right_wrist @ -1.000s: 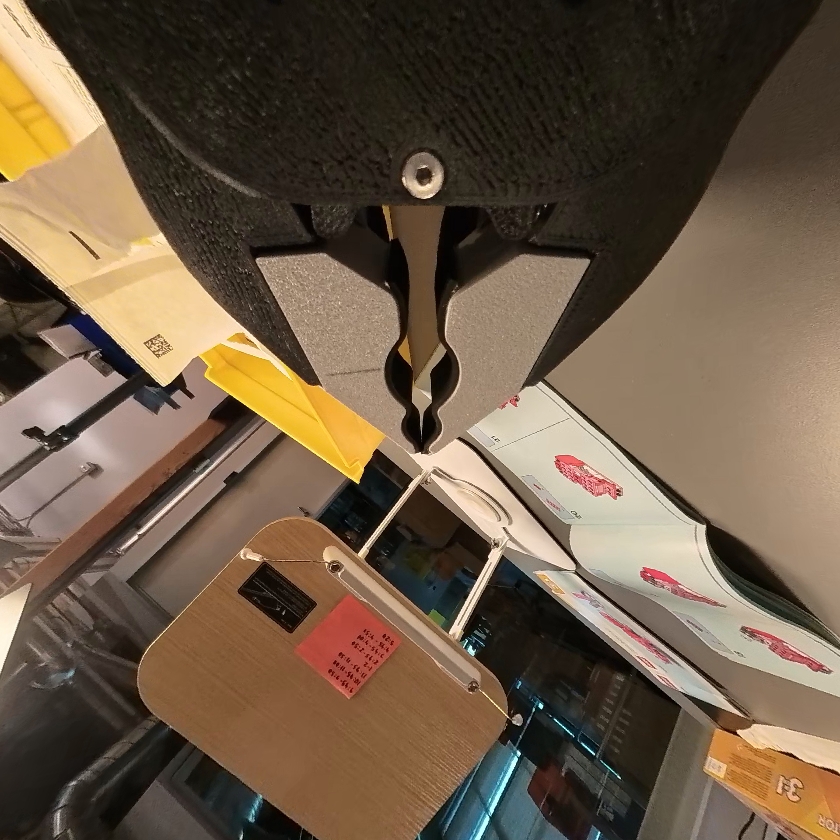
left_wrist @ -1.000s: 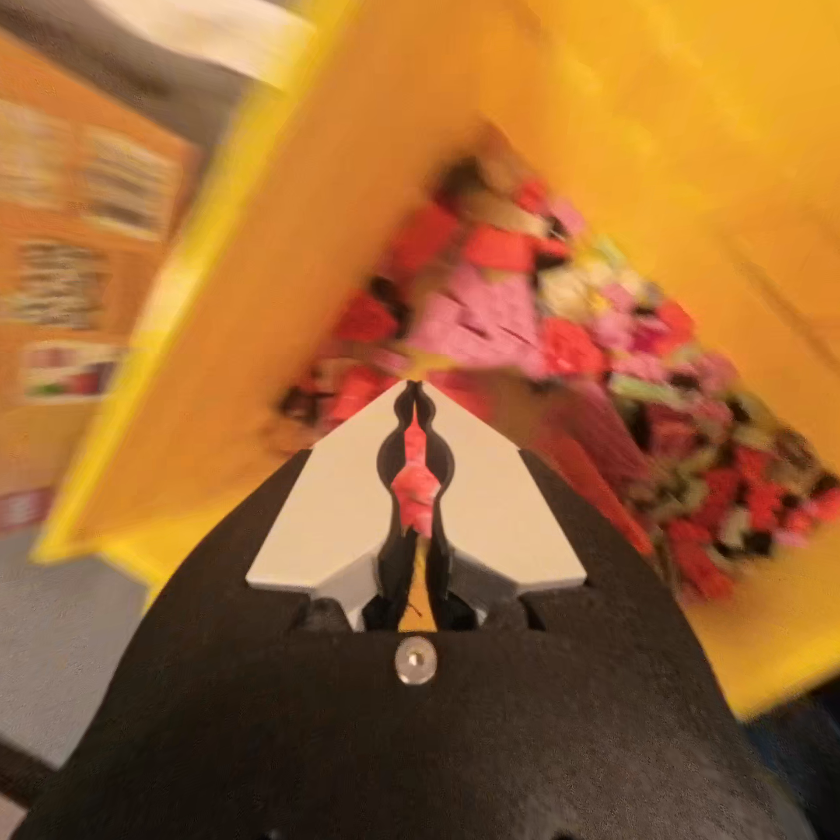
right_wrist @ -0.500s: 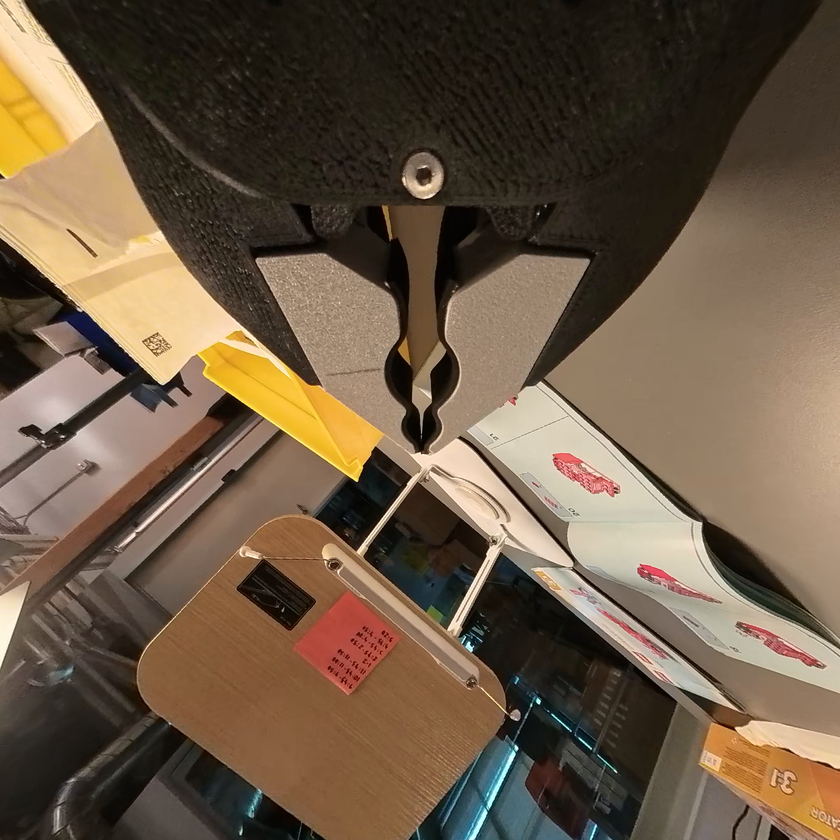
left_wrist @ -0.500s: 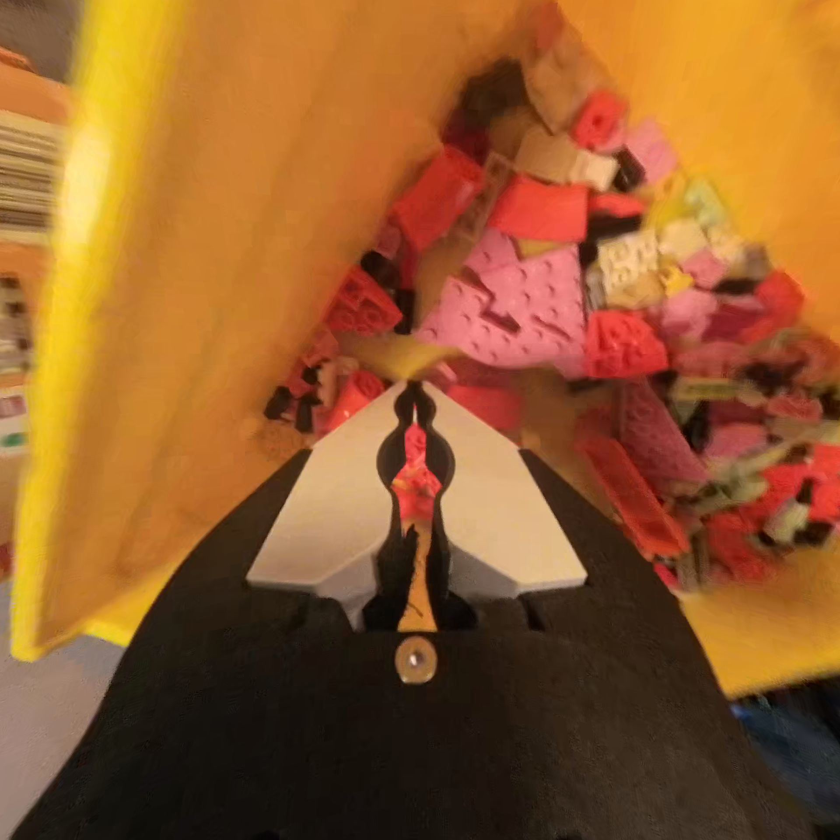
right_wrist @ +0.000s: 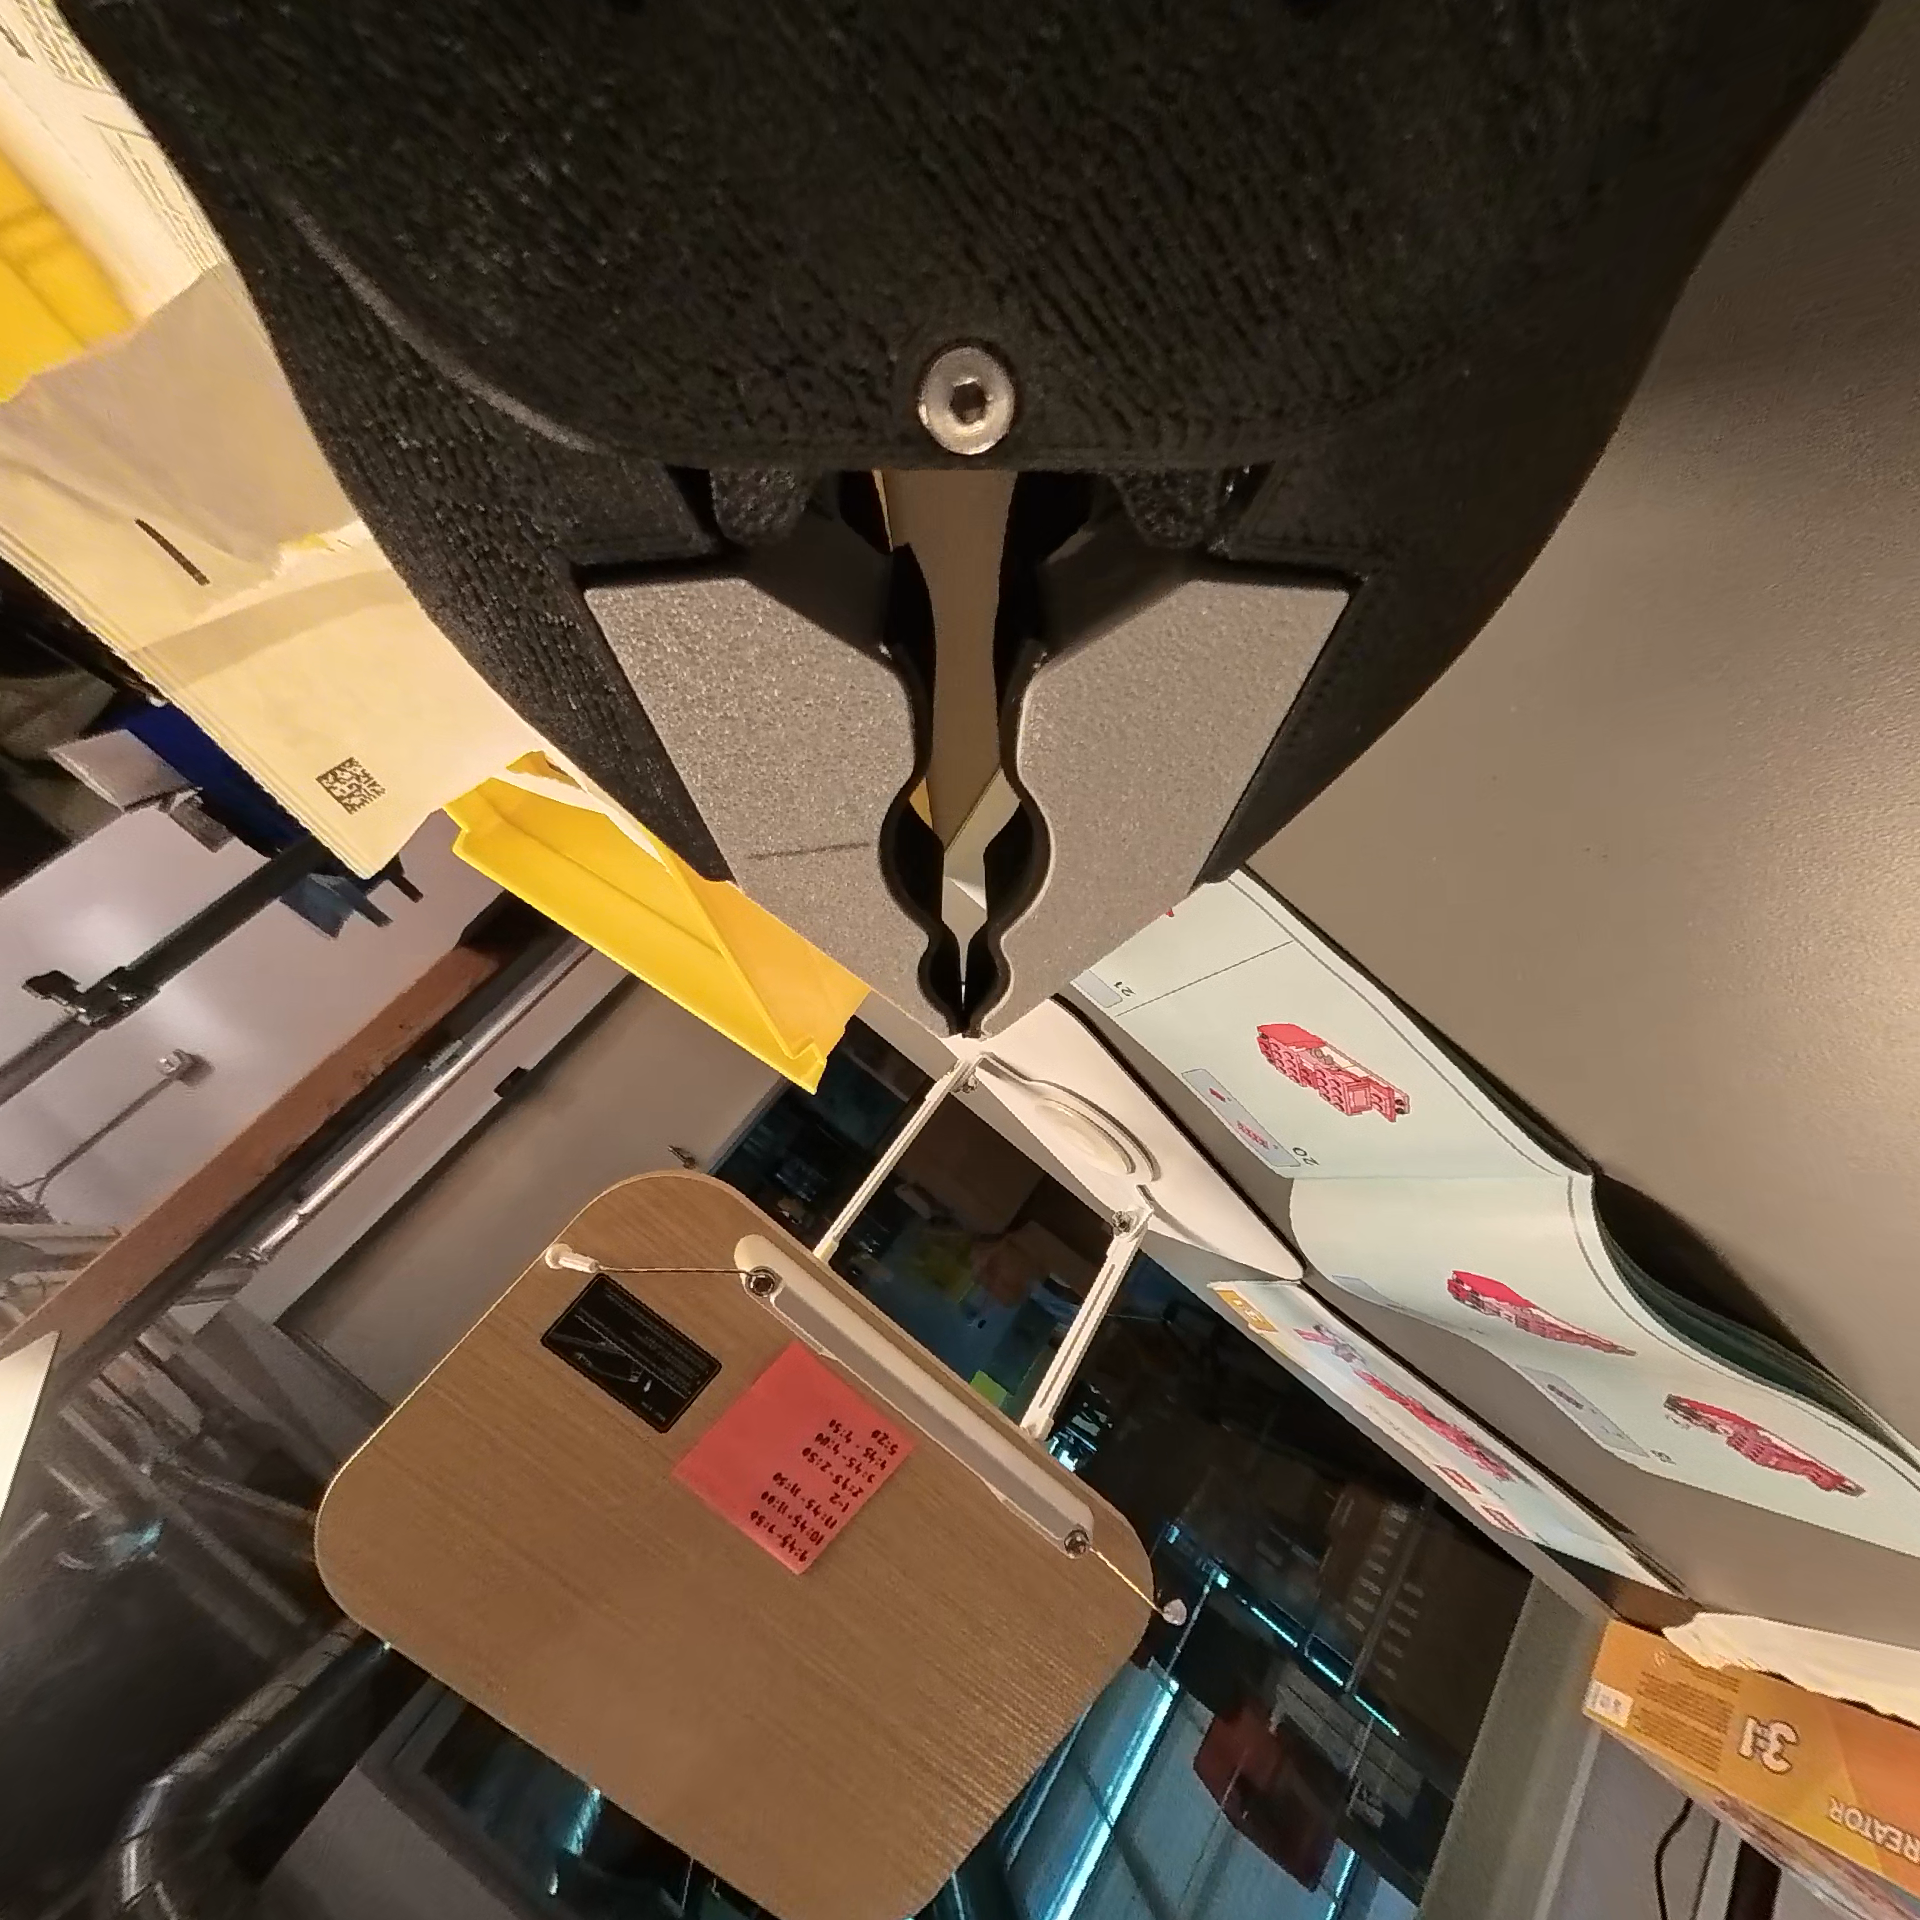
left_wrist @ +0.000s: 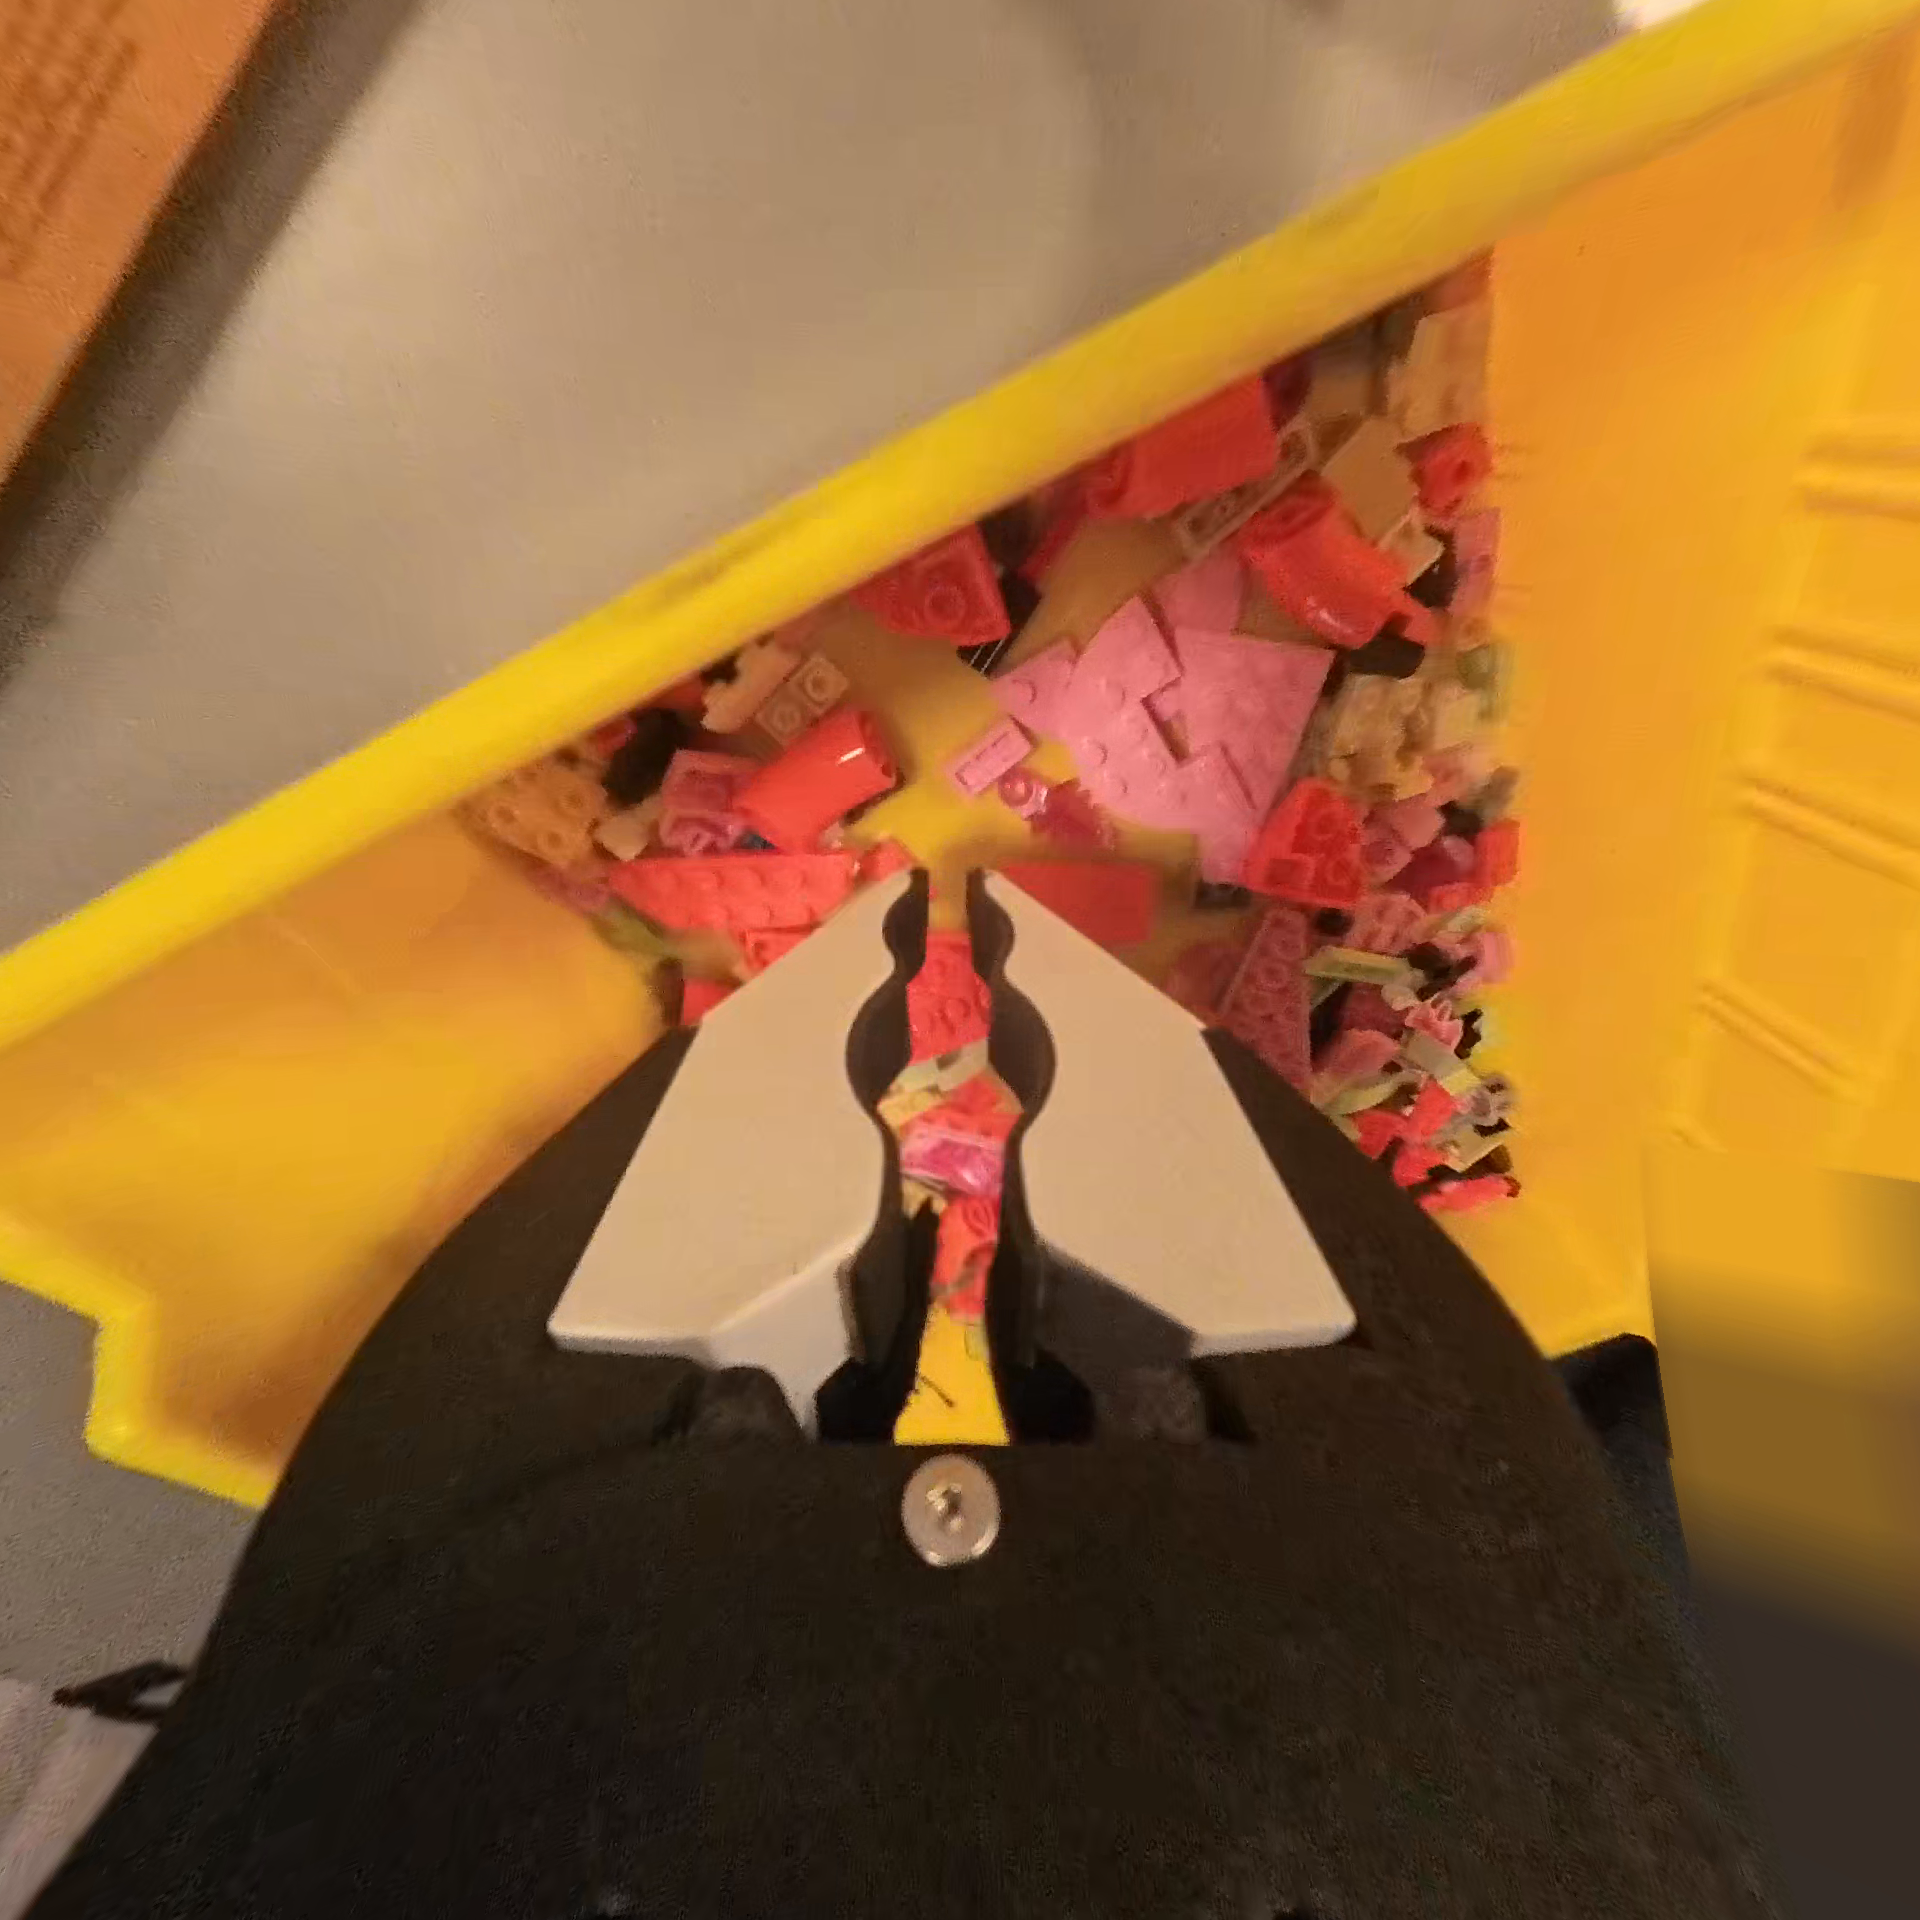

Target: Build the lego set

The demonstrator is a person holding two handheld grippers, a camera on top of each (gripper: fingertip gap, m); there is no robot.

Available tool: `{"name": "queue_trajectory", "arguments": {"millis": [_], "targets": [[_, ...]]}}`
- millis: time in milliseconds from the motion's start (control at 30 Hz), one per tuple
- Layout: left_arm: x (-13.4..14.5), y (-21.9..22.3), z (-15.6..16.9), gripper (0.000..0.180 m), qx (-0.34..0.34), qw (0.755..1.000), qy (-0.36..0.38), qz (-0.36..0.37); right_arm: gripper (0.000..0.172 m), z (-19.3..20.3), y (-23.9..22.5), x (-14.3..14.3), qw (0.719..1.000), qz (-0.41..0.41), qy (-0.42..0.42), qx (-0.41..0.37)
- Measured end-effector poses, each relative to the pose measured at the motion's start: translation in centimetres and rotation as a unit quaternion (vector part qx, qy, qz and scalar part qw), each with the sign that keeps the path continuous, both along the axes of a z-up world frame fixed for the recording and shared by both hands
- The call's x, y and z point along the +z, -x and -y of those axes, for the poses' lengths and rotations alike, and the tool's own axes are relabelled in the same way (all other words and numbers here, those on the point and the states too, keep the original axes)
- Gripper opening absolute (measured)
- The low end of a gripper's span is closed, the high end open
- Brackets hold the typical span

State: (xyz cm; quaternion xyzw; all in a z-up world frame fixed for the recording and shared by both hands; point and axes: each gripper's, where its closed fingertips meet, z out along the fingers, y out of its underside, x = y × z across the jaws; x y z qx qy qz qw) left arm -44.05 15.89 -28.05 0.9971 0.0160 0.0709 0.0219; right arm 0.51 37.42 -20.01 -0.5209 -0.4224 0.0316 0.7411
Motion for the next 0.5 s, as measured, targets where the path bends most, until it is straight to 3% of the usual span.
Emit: {"name": "queue_trajectory", "arguments": {"millis": [167, 367, 500], "targets": [[-0.5, 1.5, 1.1, 0.007, -0.004, 0.998, 0.028, -0.055, 0.000, 0.0, 0.0, 0.1, 1.000, -0.003, 0.000, 0.001], [-0.5, -1.0, -0.3, 0.002, -0.019, 1.000, -0.020, 0.013, 0.000, 0.0, -0.1, 0.1, 1.000, -0.006, 0.001, 0.002], [-0.3, 0.9, 0.5, 0.006, -0.039, 0.998, 0.000, -0.046, 0.000, 0.1, -0.1, 0.1, 1.000, -0.006, 0.001, 0.003]]}}
